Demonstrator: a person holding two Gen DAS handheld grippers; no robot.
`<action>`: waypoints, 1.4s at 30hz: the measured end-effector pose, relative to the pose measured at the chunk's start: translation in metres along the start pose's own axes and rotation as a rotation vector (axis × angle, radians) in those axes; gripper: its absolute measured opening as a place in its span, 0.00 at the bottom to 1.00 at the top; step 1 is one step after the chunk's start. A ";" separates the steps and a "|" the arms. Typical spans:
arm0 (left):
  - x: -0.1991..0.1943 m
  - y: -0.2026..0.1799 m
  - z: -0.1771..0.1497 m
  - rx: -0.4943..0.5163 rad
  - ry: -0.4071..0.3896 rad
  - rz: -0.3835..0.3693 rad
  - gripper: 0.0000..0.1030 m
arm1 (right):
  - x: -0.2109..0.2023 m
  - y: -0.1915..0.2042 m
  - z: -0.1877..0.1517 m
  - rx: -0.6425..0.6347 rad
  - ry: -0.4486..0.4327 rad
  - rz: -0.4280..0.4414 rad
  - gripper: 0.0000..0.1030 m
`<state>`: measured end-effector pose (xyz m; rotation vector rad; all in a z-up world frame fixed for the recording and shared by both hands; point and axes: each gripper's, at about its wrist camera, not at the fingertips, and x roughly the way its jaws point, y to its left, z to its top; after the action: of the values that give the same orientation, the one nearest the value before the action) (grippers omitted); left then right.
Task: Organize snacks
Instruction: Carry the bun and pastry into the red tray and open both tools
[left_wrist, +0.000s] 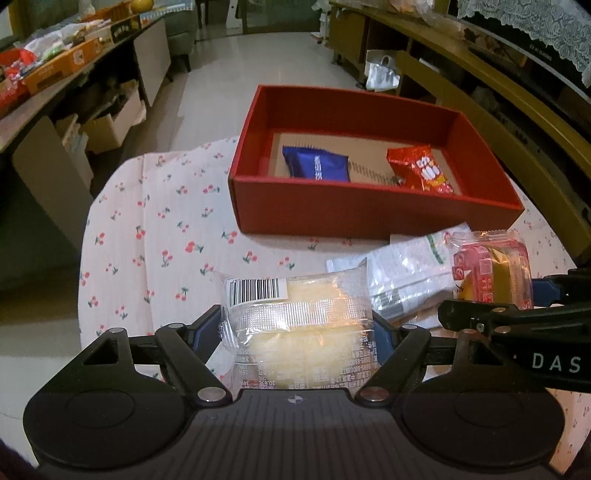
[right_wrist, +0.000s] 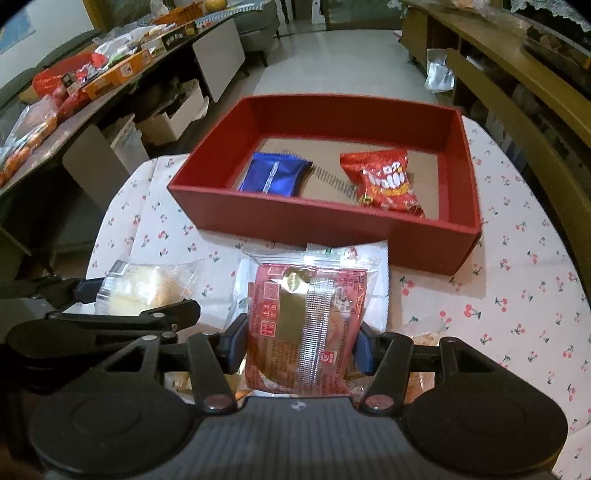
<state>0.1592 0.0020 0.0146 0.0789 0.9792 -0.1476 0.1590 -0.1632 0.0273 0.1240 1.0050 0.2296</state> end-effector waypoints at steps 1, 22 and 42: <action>-0.001 -0.001 0.002 -0.001 -0.005 0.000 0.80 | -0.002 -0.001 0.001 -0.002 -0.007 -0.003 0.71; -0.006 -0.015 0.068 -0.034 -0.129 0.025 0.79 | -0.019 -0.023 0.063 0.051 -0.144 -0.023 0.71; 0.043 -0.028 0.116 -0.058 -0.126 0.059 0.79 | 0.026 -0.058 0.113 0.082 -0.132 -0.061 0.71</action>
<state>0.2736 -0.0445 0.0432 0.0443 0.8541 -0.0694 0.2755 -0.2127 0.0541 0.1804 0.8856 0.1232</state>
